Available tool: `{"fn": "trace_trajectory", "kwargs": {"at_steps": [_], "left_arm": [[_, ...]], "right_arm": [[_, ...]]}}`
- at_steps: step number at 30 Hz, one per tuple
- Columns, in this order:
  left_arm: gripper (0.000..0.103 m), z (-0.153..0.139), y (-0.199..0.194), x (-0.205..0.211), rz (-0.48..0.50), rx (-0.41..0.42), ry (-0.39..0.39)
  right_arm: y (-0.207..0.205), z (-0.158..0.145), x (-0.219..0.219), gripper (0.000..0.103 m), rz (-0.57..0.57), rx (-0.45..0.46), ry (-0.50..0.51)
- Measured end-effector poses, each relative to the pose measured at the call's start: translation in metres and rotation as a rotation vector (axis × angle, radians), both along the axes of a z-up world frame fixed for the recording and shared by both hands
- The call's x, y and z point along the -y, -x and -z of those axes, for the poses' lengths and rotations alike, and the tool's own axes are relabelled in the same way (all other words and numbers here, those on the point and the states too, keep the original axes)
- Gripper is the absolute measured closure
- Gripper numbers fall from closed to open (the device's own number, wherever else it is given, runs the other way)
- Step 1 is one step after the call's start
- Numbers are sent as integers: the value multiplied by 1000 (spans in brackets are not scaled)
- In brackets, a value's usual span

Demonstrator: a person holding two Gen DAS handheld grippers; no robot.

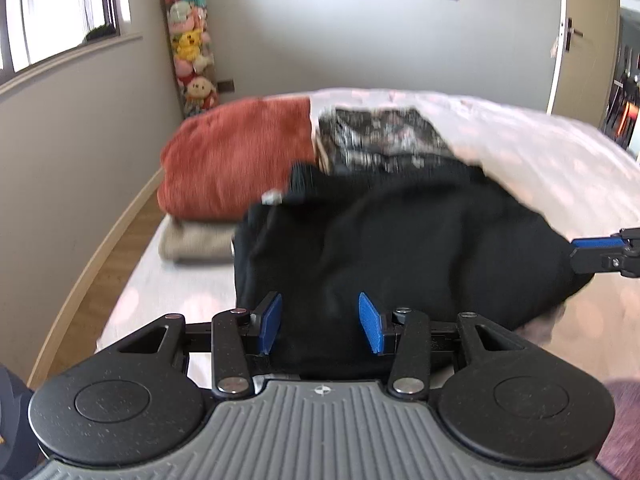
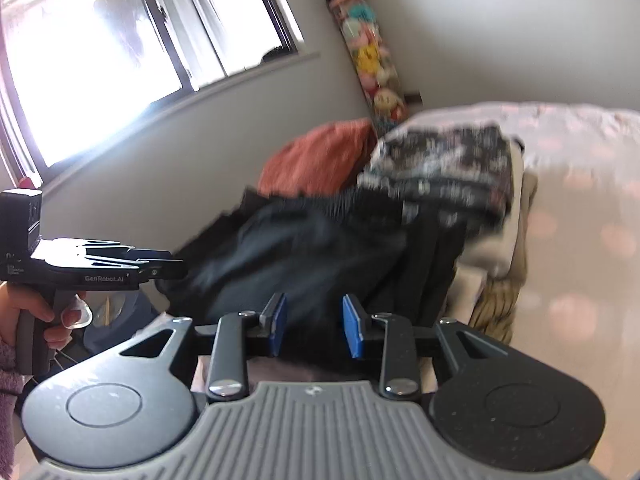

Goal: Fold clothes
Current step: 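Lower the black garment onto the clothes stack and open both tools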

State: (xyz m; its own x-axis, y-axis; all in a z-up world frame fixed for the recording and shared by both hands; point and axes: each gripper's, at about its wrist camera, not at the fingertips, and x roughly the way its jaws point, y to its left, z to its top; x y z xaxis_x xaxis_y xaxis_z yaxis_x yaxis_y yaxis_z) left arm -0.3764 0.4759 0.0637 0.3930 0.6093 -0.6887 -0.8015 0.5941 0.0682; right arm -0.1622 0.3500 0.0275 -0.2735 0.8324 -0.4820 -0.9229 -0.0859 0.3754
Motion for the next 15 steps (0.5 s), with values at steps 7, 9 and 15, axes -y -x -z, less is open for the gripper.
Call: {"fn": "trace_trajectory", "kwargs": {"at_steps": [7,9,15], "left_arm": [[62,-3,4,13,-57,1,2],[62,-15,2,25,-60,27,-24],[35,-62,-23,75,-9,137,-129]], "right_arm": [[4,9,13,67,46,-23,45],[4,-4,24,57,58,-9,-3],[5,-47,60,31,94,6,-120]]}}
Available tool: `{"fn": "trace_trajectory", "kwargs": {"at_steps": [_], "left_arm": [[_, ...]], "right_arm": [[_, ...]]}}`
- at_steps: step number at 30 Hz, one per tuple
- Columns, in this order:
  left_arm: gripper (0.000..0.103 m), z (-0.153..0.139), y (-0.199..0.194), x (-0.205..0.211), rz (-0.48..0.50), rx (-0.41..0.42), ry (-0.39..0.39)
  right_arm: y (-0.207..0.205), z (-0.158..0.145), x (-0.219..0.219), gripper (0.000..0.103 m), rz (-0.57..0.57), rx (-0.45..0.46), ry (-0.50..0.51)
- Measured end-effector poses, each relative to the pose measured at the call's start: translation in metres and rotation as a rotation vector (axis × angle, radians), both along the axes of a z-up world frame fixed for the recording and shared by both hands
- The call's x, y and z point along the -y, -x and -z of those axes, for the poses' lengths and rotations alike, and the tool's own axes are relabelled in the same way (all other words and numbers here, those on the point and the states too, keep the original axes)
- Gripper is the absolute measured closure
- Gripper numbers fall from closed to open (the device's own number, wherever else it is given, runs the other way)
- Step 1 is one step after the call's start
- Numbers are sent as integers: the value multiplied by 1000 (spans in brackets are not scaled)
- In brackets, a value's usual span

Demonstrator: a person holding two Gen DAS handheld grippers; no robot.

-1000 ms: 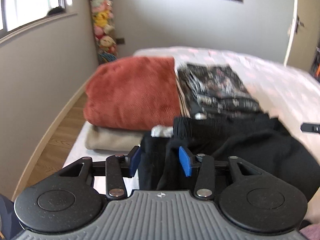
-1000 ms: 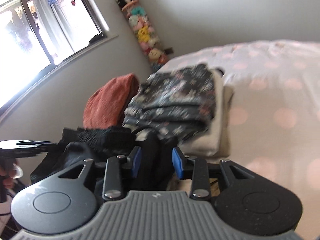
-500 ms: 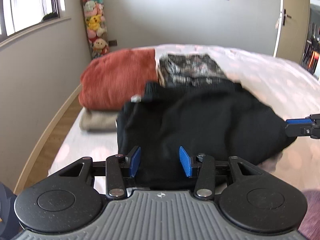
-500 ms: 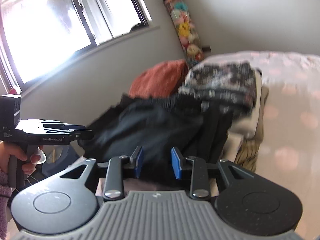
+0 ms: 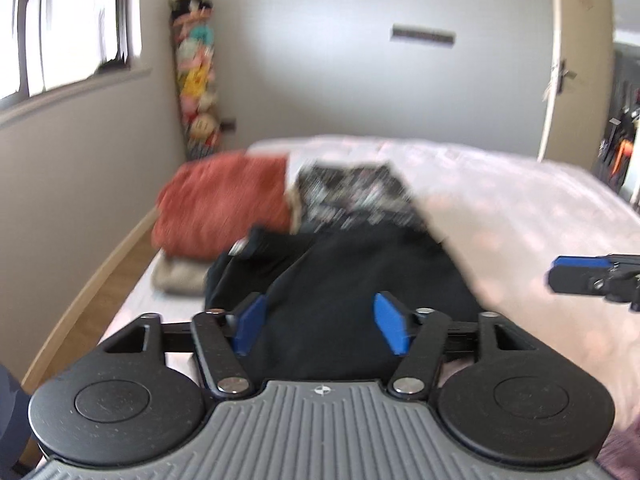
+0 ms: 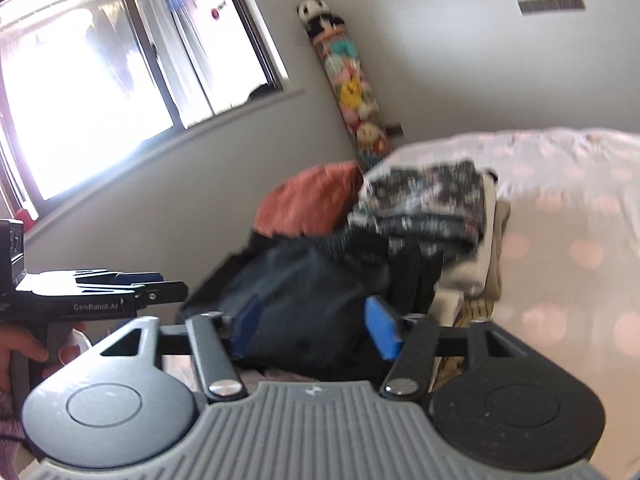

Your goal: Fold clothes

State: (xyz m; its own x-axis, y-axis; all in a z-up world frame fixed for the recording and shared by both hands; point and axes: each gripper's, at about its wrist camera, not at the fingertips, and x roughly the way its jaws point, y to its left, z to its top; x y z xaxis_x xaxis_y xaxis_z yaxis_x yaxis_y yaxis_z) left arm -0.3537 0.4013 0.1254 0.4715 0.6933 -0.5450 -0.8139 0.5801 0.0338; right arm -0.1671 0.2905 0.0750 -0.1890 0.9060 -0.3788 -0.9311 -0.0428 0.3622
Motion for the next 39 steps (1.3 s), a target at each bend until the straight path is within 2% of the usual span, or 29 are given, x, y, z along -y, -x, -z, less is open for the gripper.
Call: {"fn": "trace_trajectory", "kwargs": {"at_steps": [1,3,6,12,13,17,21,27,31,34,39], "left_arm": [[29,-7,-6,9,-3,12,-25],[29,-19,-15,26,-23,33,-57],[28,-32,-26,47,-54,34,-78],[25,-43,-34,83,-140,39,-90],[22,-42,-34,89,-157,35,-83],[21,-32,-32,107,-234,39,-44],[21,-19,-24,125,-281,67,12],[21,0,-7,146,-329,89,72],[21,7,0,162,-360,64,49],[21,9,3,170,-353,55,44],[21,8,5,180,-340,63,33]], "right_arm": [[1,-8,6,24,6,8,-20],[2,-22,20,16,14,29,-53],[2,-38,42,13,13,33,-97],[5,-53,78,4,65,-6,-110],[7,-54,84,3,66,-2,-114],[21,-52,96,3,32,72,-71],[28,-41,107,3,31,47,-36],[43,-26,120,3,45,63,17],[50,-20,129,3,55,53,30],[54,-18,134,3,62,32,39],[61,-22,146,3,70,53,29]]}}
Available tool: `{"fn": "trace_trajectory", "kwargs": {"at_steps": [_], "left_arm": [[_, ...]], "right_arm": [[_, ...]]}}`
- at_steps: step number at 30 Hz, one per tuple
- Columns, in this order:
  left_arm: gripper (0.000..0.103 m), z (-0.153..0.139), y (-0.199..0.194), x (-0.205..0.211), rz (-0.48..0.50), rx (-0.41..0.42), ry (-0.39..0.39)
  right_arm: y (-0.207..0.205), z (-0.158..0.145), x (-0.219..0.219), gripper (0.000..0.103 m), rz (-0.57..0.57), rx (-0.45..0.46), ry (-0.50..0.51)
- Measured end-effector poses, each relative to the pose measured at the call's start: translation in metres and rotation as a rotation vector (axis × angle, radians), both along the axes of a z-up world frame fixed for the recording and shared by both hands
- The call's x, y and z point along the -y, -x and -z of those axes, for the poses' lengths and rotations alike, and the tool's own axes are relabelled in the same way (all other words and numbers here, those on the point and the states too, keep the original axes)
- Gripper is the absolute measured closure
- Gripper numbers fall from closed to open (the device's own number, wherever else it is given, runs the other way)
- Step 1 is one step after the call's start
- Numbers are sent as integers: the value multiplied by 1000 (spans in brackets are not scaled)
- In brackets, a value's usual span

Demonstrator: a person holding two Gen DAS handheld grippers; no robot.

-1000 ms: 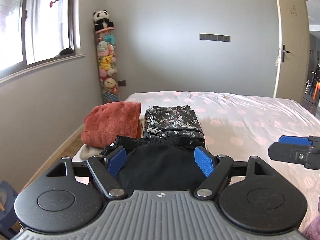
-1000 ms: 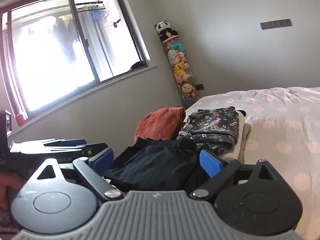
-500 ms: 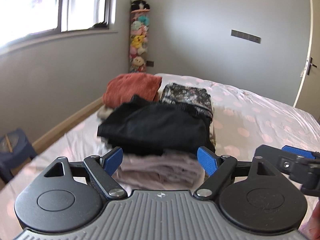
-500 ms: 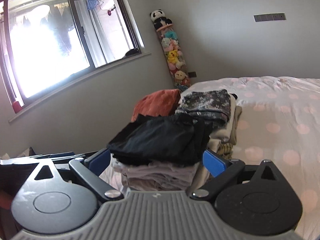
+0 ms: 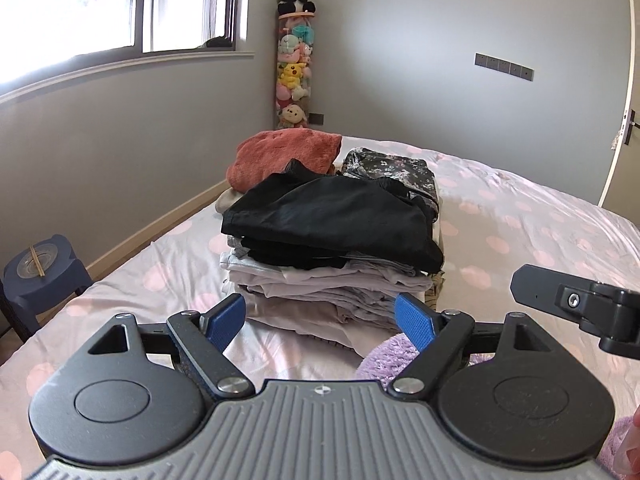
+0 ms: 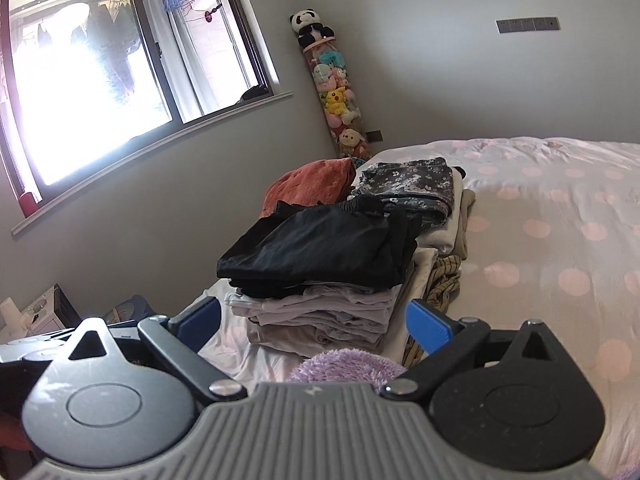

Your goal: Fold clothes

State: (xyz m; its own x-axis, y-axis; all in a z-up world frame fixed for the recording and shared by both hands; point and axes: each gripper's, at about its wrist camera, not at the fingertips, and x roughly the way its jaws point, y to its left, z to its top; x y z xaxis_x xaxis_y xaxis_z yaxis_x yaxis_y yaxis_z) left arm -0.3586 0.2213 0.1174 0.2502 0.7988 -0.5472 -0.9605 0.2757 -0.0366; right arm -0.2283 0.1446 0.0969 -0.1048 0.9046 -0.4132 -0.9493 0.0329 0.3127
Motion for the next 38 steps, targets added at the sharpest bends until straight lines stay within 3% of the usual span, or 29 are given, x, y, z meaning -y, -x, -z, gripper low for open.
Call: {"fn": "trace_trajectory", "kwargs": {"at_steps": [21,38], "left_arm": [[21,0,4,9,28,9,-9],[21,-1,-1,17,40,12,-24]], "right_arm": [[18,-5,11,3,-22,44,-9],[14,-2,17,2,-11,25,-6]]}}
